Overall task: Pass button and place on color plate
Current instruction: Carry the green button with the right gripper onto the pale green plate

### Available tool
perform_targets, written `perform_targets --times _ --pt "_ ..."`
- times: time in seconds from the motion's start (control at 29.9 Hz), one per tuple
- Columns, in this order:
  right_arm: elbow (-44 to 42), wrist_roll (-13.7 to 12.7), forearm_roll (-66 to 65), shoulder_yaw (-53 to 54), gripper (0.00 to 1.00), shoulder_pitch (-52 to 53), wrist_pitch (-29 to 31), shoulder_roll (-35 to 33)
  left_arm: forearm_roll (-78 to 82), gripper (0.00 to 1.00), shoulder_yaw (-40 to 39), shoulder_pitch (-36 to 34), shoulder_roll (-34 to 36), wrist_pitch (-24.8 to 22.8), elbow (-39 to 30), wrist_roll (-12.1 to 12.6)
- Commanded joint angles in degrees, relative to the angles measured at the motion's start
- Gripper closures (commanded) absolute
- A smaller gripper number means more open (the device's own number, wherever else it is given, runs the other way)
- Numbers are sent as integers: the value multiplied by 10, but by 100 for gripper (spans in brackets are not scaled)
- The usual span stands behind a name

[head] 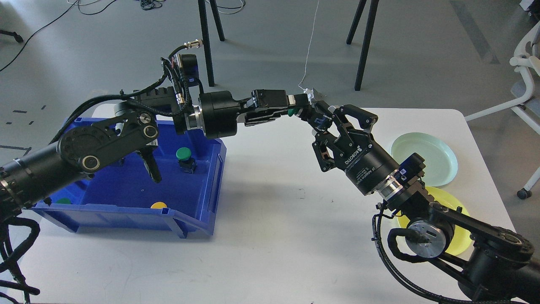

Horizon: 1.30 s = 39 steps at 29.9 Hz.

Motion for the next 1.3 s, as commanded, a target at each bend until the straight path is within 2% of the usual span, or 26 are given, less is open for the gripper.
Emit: perform_targets --times 0.0,0.07,0.2,0.43,0.6,0.77,0.97,1.1,1.2,1.27 --pt "1 0 0 5 100 -4 -23 -3 -16 30 -1 -1 0 -4 4 0" --pt "1 0 0 17 99 -13 -34 -9 -35 21 -1 -2 0 -6 7 0" --pt "0 0 0 50 99 -48 -73 -17 -60 15 -2 -2 1 -6 9 0" --pt "-2 0 1 82 99 -78 -303 -44 -61 14 -2 -2 0 -6 9 0" --pt "-9 0 -1 70 99 -78 -303 -95 -61 14 -2 -1 0 -6 9 0" --pt "-69 -58 -1 5 99 -66 -303 -135 -61 14 -2 0 0 -6 9 0" --pt "-217 -79 -2 -7 99 -55 -303 -123 -61 14 -3 0 0 -6 9 0" --pt "-232 -83 -2 -7 99 -48 -303 -103 -61 14 -3 0 0 -6 8 0" --pt "-253 -101 -1 -5 99 -34 -303 -81 -61 14 -3 0 -1 -6 8 0" --pt "-278 -103 0 6 99 -30 -303 -62 -61 14 -3 1 -1 -6 8 0"
